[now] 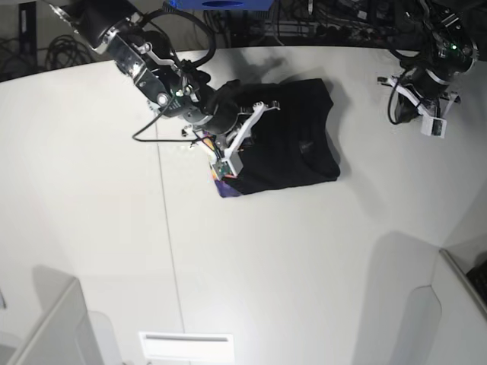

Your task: Fold the T-shirt properly

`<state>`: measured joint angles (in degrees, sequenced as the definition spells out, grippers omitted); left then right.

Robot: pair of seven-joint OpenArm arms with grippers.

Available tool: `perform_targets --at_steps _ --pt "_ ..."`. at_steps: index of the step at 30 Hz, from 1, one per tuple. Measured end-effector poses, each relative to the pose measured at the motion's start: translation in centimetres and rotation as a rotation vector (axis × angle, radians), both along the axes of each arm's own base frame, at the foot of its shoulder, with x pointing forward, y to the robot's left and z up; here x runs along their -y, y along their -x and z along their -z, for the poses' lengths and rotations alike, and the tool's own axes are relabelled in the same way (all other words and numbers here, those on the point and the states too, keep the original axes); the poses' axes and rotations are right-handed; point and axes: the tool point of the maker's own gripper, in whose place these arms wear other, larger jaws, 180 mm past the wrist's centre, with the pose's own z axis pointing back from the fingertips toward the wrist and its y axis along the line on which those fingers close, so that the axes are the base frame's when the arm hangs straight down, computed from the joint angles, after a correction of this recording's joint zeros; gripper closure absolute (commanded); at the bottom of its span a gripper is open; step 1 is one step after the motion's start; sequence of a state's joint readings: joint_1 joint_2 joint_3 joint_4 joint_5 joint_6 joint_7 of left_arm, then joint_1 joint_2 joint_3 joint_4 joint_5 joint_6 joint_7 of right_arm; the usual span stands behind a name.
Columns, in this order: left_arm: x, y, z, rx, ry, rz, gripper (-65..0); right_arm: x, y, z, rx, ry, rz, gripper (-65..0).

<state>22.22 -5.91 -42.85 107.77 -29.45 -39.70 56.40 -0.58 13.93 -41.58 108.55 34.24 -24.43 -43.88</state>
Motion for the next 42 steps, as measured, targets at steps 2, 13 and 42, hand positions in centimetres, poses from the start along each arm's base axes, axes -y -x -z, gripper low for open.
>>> perform_targets --at_steps 2,13,42 --pt "-0.3 0.1 -0.3 -0.011 0.039 -0.019 -13.7 0.6 0.5 0.6 -0.002 0.005 0.013 0.0" --pt "4.9 -1.8 -0.8 0.061 0.28 0.028 -64.8 2.1 1.2 1.6 -0.017 0.016 0.057 0.0" --pt "15.8 -7.0 4.4 -0.037 0.676 0.057 -64.5 8.0 1.7 3.6 -0.038 0.045 0.265 0.0"
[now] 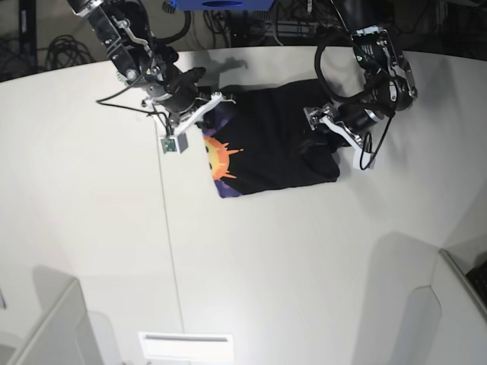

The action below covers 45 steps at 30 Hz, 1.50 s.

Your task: Fold the T-shirt properly

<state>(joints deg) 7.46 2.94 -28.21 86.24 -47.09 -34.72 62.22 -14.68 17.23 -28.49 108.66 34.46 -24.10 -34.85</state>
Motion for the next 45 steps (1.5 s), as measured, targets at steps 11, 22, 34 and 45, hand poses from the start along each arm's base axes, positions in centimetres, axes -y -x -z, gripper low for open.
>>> perform_targets --at_steps 11,22,34,45 --pt "1.5 0.6 1.6 -0.097 0.031 0.0 -26.7 4.6 -0.2 -0.8 0.138 0.03 0.179 0.0" --pt "2.0 1.2 2.7 -0.112 -0.087 0.134 0.0 6.4 -0.3 -1.8 0.172 0.034 0.24 0.0" --pt "1.6 1.7 2.2 -0.072 -0.29 0.438 0.0 6.3 -0.2 -1.8 0.169 0.029 0.242 0.0" --pt "2.5 0.6 0.7 0.006 -0.551 0.769 0.0 8.5 0.7 -1.2 0.147 0.062 0.301 0.0"
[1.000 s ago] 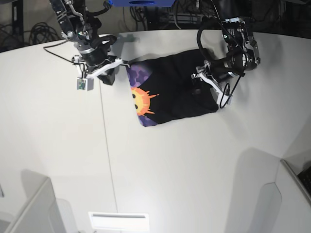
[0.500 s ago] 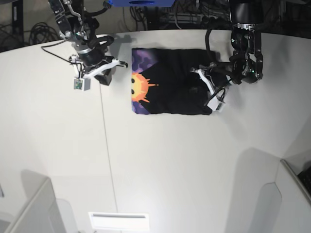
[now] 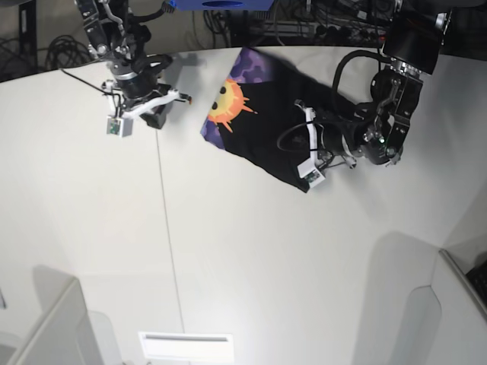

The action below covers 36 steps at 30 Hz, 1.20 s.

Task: Fold the T-shirt properly
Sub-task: 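Press and smooth the folded shirt flat with the left gripper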

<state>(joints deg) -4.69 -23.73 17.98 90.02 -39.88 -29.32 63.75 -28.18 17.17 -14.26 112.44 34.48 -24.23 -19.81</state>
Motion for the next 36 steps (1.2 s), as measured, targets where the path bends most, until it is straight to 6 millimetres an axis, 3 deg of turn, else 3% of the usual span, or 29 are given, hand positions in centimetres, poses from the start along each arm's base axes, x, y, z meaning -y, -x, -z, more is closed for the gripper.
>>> perform_targets --at_steps 8,16,26,36 --pt "2.6 -0.9 -0.1 0.068 -0.143 0.254 0.0 3.3 1.2 0.6 -0.033 0.041 0.082 0.0" --pt "4.4 -1.4 0.5 0.237 -0.336 0.588 0.0 4.9 2.2 1.0 -0.054 0.025 0.198 0.0" --pt "5.6 -3.8 0.4 0.445 -0.399 0.671 0.0 4.1 2.7 1.3 -0.067 -0.007 0.229 0.0" --pt "6.9 -3.8 0.3 0.501 -0.346 0.717 0.0 2.9 2.9 1.5 -0.079 -0.052 0.246 0.0"
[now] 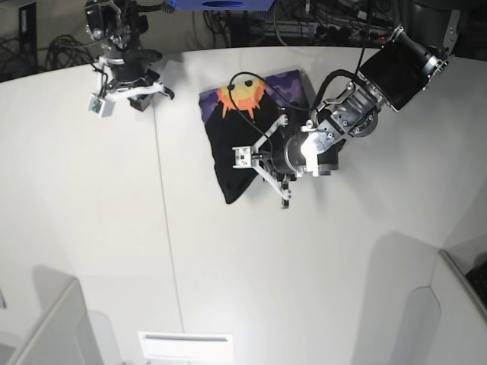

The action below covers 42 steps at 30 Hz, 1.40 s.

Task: Fold the T-shirt properly
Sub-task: 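Press and smooth the folded shirt flat with the left gripper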

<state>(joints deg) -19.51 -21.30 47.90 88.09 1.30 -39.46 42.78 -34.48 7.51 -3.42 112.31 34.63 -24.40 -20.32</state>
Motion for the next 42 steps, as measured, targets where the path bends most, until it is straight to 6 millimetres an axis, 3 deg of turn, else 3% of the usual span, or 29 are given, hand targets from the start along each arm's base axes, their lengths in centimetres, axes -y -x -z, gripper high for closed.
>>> perform_targets --at_steps 6,19,37,39,42 --pt "1.8 0.5 -0.1 0.017 -0.035 0.115 0.0 0.2 0.4 0.8 -0.021 0.011 0.001 0.0" --pt "3.5 0.3 -0.8 0.035 -0.022 0.149 0.0 0.4 1.0 1.8 -0.054 0.013 0.005 0.0" --pt "3.4 0.1 -1.0 0.034 -0.025 0.159 -0.8 0.3 0.9 1.8 -0.051 0.013 0.005 0.0" --pt "3.4 -0.4 -1.3 0.047 -0.03 0.158 -17.1 0.3 0.9 1.8 -0.052 0.012 0.003 0.0" --pt "3.2 -1.1 -1.8 0.066 -0.034 0.15 -36.0 0.2 0.9 1.8 -0.052 0.01 0.002 0.0"
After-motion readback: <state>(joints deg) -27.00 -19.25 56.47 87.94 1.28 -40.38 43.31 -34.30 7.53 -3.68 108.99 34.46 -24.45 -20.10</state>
